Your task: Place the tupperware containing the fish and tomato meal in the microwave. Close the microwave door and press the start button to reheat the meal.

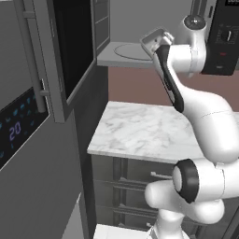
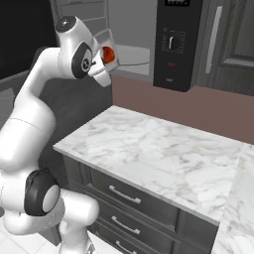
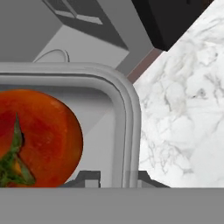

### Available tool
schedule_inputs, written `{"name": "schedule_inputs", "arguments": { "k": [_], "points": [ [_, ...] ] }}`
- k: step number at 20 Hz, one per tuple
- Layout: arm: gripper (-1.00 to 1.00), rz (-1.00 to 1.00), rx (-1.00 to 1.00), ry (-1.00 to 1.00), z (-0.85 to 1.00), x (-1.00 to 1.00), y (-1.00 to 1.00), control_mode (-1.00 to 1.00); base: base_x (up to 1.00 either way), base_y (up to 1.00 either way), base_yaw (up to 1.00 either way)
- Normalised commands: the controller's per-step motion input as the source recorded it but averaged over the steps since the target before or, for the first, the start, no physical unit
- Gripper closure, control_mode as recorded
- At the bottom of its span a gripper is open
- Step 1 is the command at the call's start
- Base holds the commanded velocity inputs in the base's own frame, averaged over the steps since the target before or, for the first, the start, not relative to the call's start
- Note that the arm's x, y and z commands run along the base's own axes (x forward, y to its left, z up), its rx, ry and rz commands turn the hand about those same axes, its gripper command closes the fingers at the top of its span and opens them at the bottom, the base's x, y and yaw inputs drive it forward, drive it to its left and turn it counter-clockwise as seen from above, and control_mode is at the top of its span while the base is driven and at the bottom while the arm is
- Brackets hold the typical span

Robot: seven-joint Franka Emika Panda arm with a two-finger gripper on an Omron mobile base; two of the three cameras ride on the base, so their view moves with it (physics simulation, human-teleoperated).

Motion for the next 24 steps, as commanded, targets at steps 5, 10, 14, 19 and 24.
{"name": "schedule_inputs", "arguments": {
  "k": [5, 10, 14, 19, 24],
  "points": [
    [1.0, 0.0, 0.0, 0.0, 0.06, 0.49, 0.0, -1.0, 0.0, 0.0, 0.0],
    [1.0, 0.0, 0.0, 0.0, 0.11, 0.45, 0.0, -1.0, 0.0, 0.0, 0.0],
    [1.0, 0.0, 0.0, 0.0, 0.09, 0.41, 0.0, -1.0, 0.0, 0.0, 0.0],
    [1.0, 0.0, 0.0, 0.0, 0.0, 0.42, 0.0, -1.0, 0.0, 0.0, 0.0],
    [1.0, 0.0, 0.0, 0.0, 0.0, 0.41, -0.03, -1.0, 0.0, 0.0, 0.0]
  ]
}}
